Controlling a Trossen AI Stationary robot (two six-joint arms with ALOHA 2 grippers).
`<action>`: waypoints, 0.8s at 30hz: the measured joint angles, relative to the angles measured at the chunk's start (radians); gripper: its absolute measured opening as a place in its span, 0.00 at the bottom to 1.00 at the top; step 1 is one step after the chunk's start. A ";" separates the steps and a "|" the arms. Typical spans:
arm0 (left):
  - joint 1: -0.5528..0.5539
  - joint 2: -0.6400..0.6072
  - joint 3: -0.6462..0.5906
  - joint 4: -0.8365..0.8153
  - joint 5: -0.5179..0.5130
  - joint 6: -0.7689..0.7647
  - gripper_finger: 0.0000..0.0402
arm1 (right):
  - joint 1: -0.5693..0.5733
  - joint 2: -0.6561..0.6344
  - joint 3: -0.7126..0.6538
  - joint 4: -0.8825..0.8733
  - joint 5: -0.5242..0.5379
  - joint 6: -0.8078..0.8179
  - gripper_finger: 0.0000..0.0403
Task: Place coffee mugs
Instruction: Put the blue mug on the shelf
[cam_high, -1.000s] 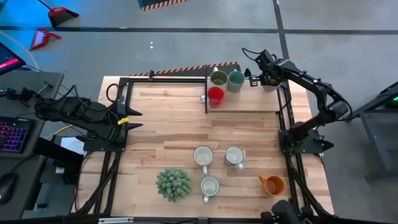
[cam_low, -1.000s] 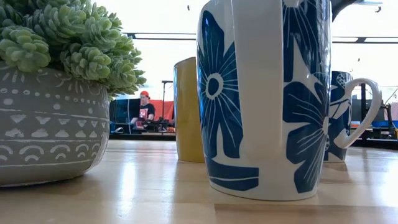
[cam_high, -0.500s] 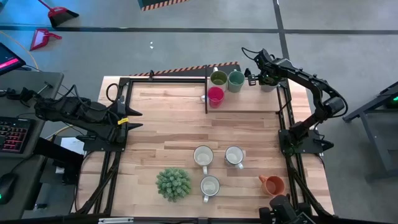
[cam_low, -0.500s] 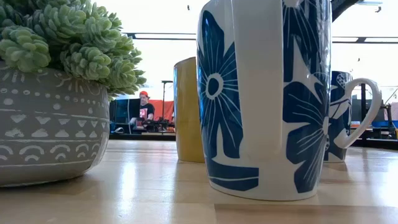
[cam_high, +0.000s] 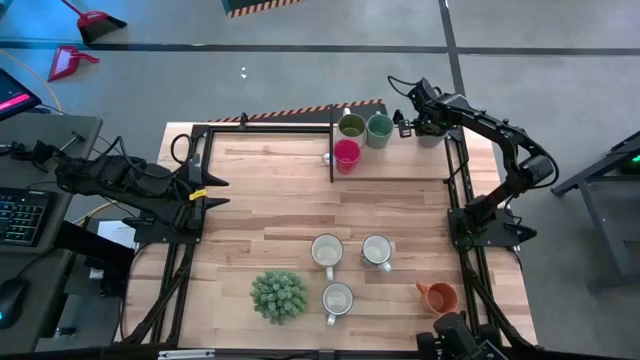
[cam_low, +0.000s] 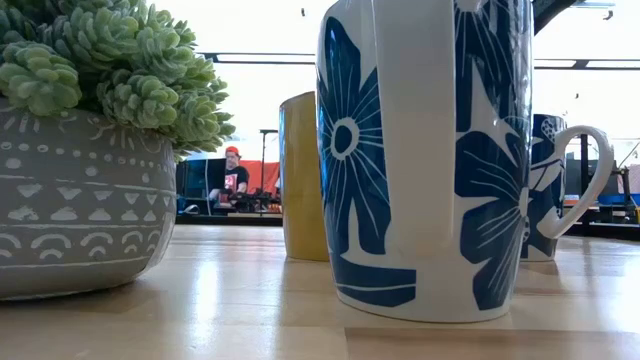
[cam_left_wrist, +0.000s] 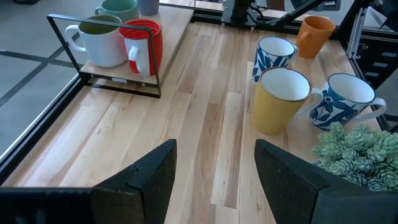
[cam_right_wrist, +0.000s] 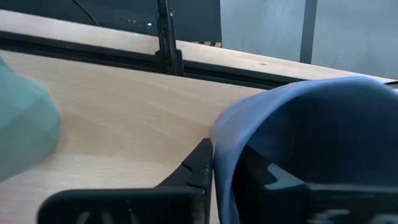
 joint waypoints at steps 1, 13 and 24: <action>0.000 0.000 0.000 0.000 0.000 0.000 0.51 | 0.000 0.000 0.000 0.003 0.000 0.000 0.09; 0.000 0.000 0.000 0.000 0.000 0.000 0.51 | 0.000 0.000 0.000 -0.002 0.002 0.000 0.20; 0.000 0.000 0.000 0.000 0.000 -0.001 0.51 | 0.000 -0.001 0.038 -0.015 -0.011 0.000 0.28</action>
